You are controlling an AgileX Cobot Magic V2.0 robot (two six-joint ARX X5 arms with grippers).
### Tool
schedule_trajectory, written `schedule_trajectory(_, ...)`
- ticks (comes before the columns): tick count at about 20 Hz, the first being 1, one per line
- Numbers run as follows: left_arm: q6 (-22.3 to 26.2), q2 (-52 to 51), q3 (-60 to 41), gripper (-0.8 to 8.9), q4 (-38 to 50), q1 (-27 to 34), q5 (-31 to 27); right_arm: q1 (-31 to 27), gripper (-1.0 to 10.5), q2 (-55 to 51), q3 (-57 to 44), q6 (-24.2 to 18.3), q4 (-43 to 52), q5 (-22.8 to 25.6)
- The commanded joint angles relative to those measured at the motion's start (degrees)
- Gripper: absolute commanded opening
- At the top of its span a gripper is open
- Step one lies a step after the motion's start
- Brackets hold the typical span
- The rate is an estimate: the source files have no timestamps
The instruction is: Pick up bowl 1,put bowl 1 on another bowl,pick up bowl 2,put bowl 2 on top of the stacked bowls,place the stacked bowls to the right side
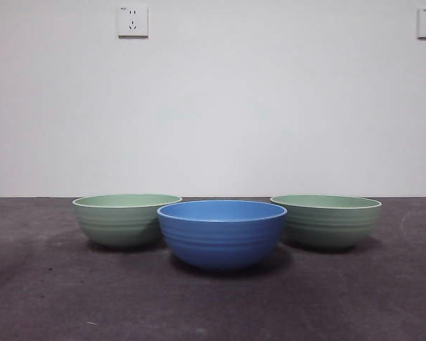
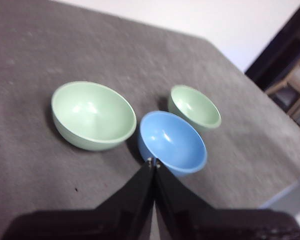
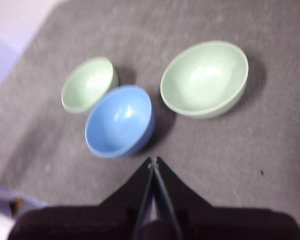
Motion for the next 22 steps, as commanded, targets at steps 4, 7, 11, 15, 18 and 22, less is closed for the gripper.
schedule_trajectory(4, 9.53, 6.01, 6.51, -0.07, -8.55, -1.18, 1.01, 0.94, -0.1, 7.08, 8.35, -12.44, -11.21, -0.07)
schedule_trajectory(7, 12.55, 8.41, 9.62, -0.07, -13.79, -2.23, 0.94, 0.96, -0.1, 9.62, 11.02, -15.91, -16.55, -0.02)
schedule_trajectory(11, 14.29, 10.10, 12.15, -0.07, -18.23, -3.80, 0.31, 1.42, -0.1, 11.15, 11.78, -17.40, -19.80, 0.17)
schedule_trajectory(15, 14.27, 10.32, 12.41, -0.03, -19.10, -4.52, -1.73, 1.57, 0.1, 11.39, 11.78, -17.40, -19.65, 0.11)
schedule_trajectory(18, 13.92, 10.32, 12.44, 1.33, -18.97, -4.52, -1.70, 1.57, 1.1, 11.39, 11.78, -15.91, -19.43, 0.09)
schedule_trajectory(22, 13.09, 10.32, 12.44, 6.00, -18.51, -4.52, -1.70, 1.57, 5.1, 11.39, 11.78, -14.01, -19.41, 0.09)
